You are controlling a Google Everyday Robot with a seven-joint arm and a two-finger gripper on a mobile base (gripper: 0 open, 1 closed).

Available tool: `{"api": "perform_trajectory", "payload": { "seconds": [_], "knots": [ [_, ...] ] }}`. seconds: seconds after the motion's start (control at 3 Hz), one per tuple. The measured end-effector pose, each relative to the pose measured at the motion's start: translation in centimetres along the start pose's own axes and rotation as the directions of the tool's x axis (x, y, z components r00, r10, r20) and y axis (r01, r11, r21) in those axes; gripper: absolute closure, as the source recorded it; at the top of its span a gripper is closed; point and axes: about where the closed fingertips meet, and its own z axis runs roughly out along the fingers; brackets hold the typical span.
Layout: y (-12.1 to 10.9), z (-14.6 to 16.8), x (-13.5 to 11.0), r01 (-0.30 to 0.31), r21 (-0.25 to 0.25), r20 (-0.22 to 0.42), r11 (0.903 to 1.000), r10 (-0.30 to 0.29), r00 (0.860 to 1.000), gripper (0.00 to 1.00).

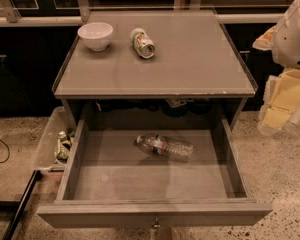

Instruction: Pick water bottle from top drawer and place on counter

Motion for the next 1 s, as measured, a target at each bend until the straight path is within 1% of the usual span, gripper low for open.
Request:
{"api": "perform_trajectory", "payload": {
  "seconds": [0.33,0.67,1.0],
  "knots": [
    [0.6,4.5,1.5,0.014,-0.028,-0.024,0.9995,-0.015,1.0,0.0],
    [0.6,4.5,1.5,0.014,-0.028,-0.024,0.9995,-0.015,1.0,0.0],
    [1.3,7.8,1.8,-0.022,-0.046,0.017,0.9987,0.023,1.0,0.0]
  ]
}}
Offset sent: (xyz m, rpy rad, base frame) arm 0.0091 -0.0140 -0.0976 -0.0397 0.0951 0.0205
